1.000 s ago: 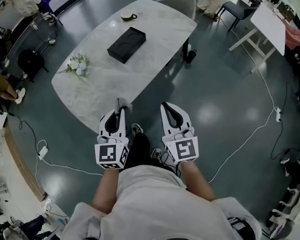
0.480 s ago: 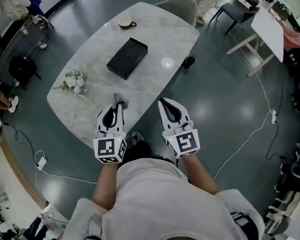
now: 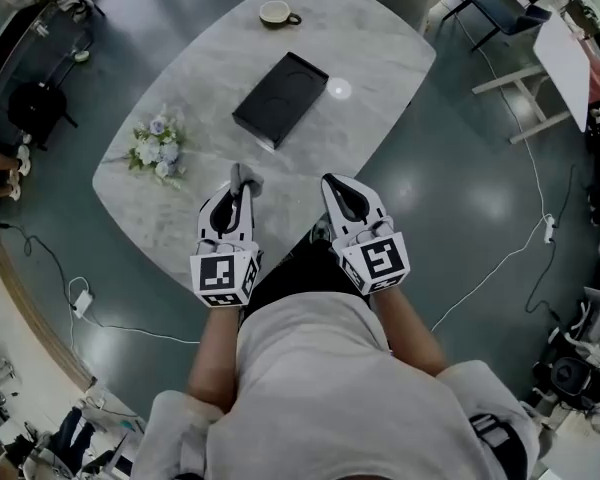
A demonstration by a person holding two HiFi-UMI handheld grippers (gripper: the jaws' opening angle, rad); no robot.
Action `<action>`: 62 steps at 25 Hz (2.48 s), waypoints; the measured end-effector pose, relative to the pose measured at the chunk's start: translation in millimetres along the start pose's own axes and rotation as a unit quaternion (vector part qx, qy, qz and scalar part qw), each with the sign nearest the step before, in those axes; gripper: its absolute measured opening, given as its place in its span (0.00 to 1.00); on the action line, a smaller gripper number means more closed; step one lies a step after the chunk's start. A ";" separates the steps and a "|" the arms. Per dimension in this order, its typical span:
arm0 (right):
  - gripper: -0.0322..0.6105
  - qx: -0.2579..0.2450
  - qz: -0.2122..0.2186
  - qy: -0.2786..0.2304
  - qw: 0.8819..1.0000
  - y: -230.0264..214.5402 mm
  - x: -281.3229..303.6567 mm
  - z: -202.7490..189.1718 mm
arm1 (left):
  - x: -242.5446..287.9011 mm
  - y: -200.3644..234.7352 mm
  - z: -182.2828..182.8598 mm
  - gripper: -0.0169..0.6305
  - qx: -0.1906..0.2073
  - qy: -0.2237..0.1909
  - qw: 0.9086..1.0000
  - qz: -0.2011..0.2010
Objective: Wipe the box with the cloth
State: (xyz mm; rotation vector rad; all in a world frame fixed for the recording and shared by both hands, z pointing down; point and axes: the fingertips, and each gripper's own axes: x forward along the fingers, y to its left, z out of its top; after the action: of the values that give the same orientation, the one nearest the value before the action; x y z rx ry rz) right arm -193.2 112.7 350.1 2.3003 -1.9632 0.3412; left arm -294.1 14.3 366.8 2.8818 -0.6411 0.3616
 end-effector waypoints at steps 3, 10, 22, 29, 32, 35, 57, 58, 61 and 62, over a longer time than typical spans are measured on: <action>0.09 0.001 0.011 0.017 1.000 -8.5 26.9 -10.2 | 24.6 20.3 -18.6 0.10 -0.002 0.019 1.000 0.012; 0.09 0.008 0.063 0.055 0.997 -23.1 83.7 -40.7 | 77.1 62.9 -76.4 0.10 0.005 0.072 0.996 0.053; 0.09 0.023 0.133 0.117 0.984 -51.2 150.7 -81.7 | 150.4 105.6 -124.6 0.10 0.007 0.120 0.989 0.092; 0.09 0.021 0.155 0.132 0.979 -57.1 175.2 -88.1 | 178.3 130.5 -144.4 0.10 0.036 0.133 0.987 0.079; 0.09 0.019 0.163 0.138 0.977 -59.8 181.5 -87.3 | 188.4 137.5 -145.5 0.10 0.032 0.131 0.988 0.078; 0.09 0.016 0.171 0.145 0.974 -63.2 186.4 -89.2 | 197.7 144.5 -149.3 0.10 0.017 0.130 0.988 0.081; 0.09 0.007 0.178 0.157 0.972 -50.9 195.2 -91.8 | 203.9 132.5 -155.2 0.10 -0.003 0.122 0.990 0.072; 0.09 0.008 0.176 0.157 0.972 -50.4 193.6 -92.4 | 203.4 130.9 -155.3 0.10 -0.003 0.121 0.990 0.071; 0.09 0.009 0.173 0.159 0.972 -48.6 188.2 -96.1 | 201.2 124.5 -155.6 0.10 -0.005 0.120 0.991 0.065; 0.09 0.009 0.172 0.160 0.972 -48.0 186.4 -97.9 | 200.3 121.9 -155.9 0.10 -0.004 0.119 0.991 0.064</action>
State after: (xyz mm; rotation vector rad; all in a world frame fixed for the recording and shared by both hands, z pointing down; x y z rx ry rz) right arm -129.3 -37.3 491.8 1.7650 -2.1765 0.7096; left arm -202.0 -140.4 583.3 2.7355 -0.7814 0.7064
